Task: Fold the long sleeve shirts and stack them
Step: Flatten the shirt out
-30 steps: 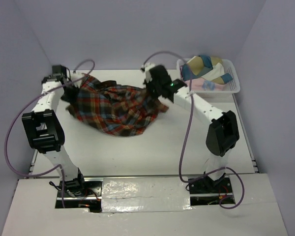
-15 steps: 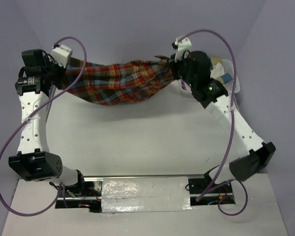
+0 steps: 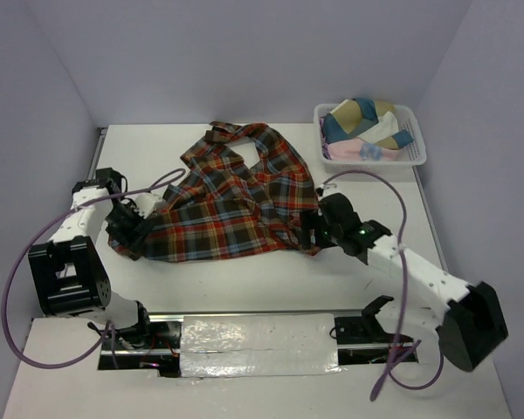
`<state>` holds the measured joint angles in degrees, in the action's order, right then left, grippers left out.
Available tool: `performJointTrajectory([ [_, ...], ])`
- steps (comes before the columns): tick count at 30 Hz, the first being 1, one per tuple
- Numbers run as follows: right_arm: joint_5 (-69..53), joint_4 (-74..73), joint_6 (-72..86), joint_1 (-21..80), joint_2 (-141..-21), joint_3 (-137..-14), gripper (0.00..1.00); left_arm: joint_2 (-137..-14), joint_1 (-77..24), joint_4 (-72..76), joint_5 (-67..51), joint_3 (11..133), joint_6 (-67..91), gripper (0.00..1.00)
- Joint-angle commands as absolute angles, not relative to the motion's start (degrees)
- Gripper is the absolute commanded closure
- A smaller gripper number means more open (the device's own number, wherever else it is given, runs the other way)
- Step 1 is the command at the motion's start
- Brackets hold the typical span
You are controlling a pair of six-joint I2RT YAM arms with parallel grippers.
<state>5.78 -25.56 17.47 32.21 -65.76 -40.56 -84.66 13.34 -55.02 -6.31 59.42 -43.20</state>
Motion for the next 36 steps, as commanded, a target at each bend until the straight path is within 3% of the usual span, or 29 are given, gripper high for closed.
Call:
performJointTrajectory([
  [1, 12.73, -20.49, 23.47, 31.65, -53.55, -42.19, 0.12, -81.83, 14.32, -62.22, -9.75, 64.66, -50.1, 0.34],
  [3, 11.53, -14.72, 19.44, 31.73, -52.3, -42.8, 0.16, -82.0, 16.69, -61.79, -12.11, 69.05, -49.4, 0.29],
  [6, 5.39, -10.2, 15.13, 31.82, -58.58, -48.05, 0.46, -86.98, 22.3, -59.16, -12.57, 74.94, -41.6, 0.25],
  [7, 3.27, -10.72, 14.07, 31.99, -61.06, -51.73, 0.49, -91.27, 23.37, -60.11, -11.61, 77.75, -36.79, 0.27],
  [8, 3.25, -11.24, 13.71, 32.08, -63.96, -51.77, 0.49, -91.32, 24.6, -60.12, -11.6, 77.78, -34.22, 0.27],
  [10, 0.71, -12.21, 13.1, 32.34, -72.92, -58.16, 0.39, -96.84, 28.71, -62.4, -12.38, 79.98, -28.95, 0.32],
  [12, 0.26, -13.01, 12.83, 33.31, -81.77, -64.82, 0.3, -99.04, 31.36, -62.14, -14.32, 78.24, -27.25, 0.3],
  [20, -5.09, -21.43, 11.78, 36.82, -109.91, -87.86, 0.21, -98.96, 34.1, -60.65, -17.13, 71.38, -27.68, 0.21],
  [23, -7.29, -23.98, 10.81, 37.44, -115.47, -92.53, 0.2, -99.75, 34.1, -58.37, -18.89, 69.01, -27.95, 0.2],
  [28, -6.95, -27.77, 11.51, 37.79, -123.22, -95.97, 0.26, -102.83, 32.08, -56.95, -21.61, 67.77, -26.9, 0.21],
  [30, -6.24, -27.51, 11.34, 37.79, -122.96, -95.72, 0.45, -103.18, 30.86, -55.9, -21.97, 67.06, -26.46, 0.23],
  [31, -5.98, -26.2, 11.34, 37.71, -122.35, -94.49, 0.6, -103.36, 30.5, -55.46, -21.71, 66.45, -26.28, 0.3],
  [33, -5.01, -24.62, 11.16, 37.71, -120.15, -93.35, 0.76, -104.32, 29.53, -54.49, -20.66, 66.1, -25.75, 0.47],
  [34, -4.49, -23.65, 10.99, 37.71, -119.54, -92.9, 0.93, -104.67, 29.44, -54.41, -20.74, 66.18, -25.66, 0.7],
  [35, -3.7, -23.47, 10.81, 37.53, -118.4, -93.07, 1.0, -105.29, 29.53, -53.97, -21.26, 66.44, -25.32, 0.83],
  [36, -2.3, -23.47, 10.64, 37.44, -117.87, -93.34, 1.0, -105.47, 29.44, -53.7, -21.36, 66.79, -24.96, 0.98],
])
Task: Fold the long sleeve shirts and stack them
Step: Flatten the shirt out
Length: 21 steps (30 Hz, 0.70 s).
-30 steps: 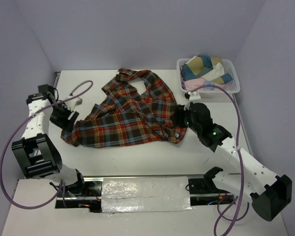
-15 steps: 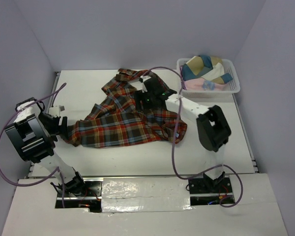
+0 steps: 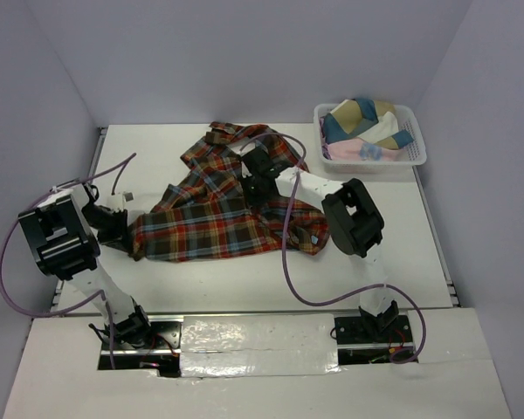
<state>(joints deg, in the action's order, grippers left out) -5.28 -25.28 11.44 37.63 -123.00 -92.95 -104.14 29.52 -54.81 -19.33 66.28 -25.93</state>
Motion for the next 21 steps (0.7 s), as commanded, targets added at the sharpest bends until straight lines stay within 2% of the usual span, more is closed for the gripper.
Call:
performJointTrajectory([
  [1, -1.94, -23.38, 10.37, 37.18, -117.51, -94.47, 1.0, -105.64, 29.44, -53.53, -21.62, 67.93, -24.53, 1.0],
  [6, -0.09, -23.73, 7.04, 34.72, -116.19, -104.12, 1.0, -103.19, 28.83, -50.29, -22.68, 77.22, -21.36, 1.0],
  [9, -0.09, -24.96, 4.67, 31.74, -118.29, -117.64, 1.0, -101.78, 27.43, -47.91, -23.37, 86.43, -19.52, 1.0],
  [12, -0.79, -24.09, 3.26, 29.01, -122.24, -136.6, 1.0, -101.95, 25.58, -45.71, -23.73, 97.68, -17.49, 1.0],
  [13, -0.7, -22.86, 2.38, 28.74, -122.08, -138.5, 1.0, -101.95, 24.88, -45.09, -24.08, 100.52, -16.62, 1.0],
  [15, -0.35, -19.0, -3.21, 28.65, -120.07, -138.43, 1.0, -101.6, 24.79, -43.69, -25.39, 106.84, -15.65, 1.0],
  [17, -0.62, -11.8, -6.93, 29.09, -114.1, -130.99, 1.0, -99.24, 24.7, -39.57, -27.33, 108.1, -14.77, 1.0],
  [20, 1.3, -5.73, -11.59, 30.14, -104.44, -115.88, 1.0, -93.18, 24.7, -34.46, -30.4, 101.98, -18.09, 1.0],
  [21, 1.84, -3.89, -12.47, 31.02, -101.89, -106.7, 1.0, -91.42, 24.78, -33.93, -31.54, 95.95, -20.11, 1.0],
])
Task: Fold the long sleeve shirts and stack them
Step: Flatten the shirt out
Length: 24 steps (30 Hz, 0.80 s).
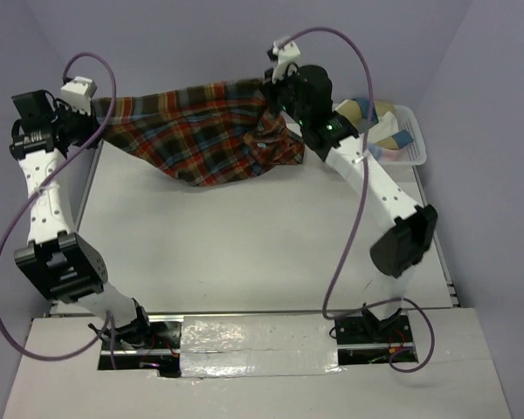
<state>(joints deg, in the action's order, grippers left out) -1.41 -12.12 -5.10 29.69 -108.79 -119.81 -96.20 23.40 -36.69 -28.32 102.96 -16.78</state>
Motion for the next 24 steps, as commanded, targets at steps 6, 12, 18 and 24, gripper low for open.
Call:
performJointTrajectory([
  [6, 2.55, 2.63, -16.7, 40.5, -83.35, -65.87, 0.91, -85.69, 24.79, -43.93, -28.76, 73.41, -41.11, 0.8],
  [12, 0.27, 0.27, -4.85, 49.3, -79.55, -45.89, 0.38, -83.68, 29.26, -51.58, -19.96, 59.24, -55.79, 0.23],
  [18, 0.52, -1.32, -1.4, 50.89, -68.5, -39.73, 0.22, -84.72, 30.32, -57.66, -22.05, 66.08, -53.12, 0.01],
  [24, 2.99, -5.18, 6.47, 44.75, -67.49, -47.1, 0.18, -93.06, 28.13, -49.4, -14.96, 73.21, -26.95, 0.05],
])
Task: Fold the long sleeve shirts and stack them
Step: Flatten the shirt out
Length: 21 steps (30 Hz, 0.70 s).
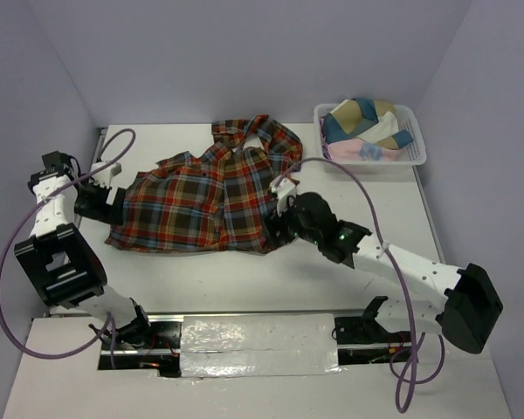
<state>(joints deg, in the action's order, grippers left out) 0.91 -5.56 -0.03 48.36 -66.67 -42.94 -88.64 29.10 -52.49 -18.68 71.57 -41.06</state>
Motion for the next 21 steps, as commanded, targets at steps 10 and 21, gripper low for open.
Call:
performJointTrajectory([
  [10, -2.37, -7.29, 19.16, 29.01, -86.11, -63.96, 0.35, -98.0, 28.3, -50.01, -3.34, 66.45, -20.74, 0.03],
  [21, -8.26, -11.68, 15.47, 23.91, -112.04, -84.27, 0.4, -101.42, 28.13, -47.37, -9.57, 61.79, -20.21, 0.22],
])
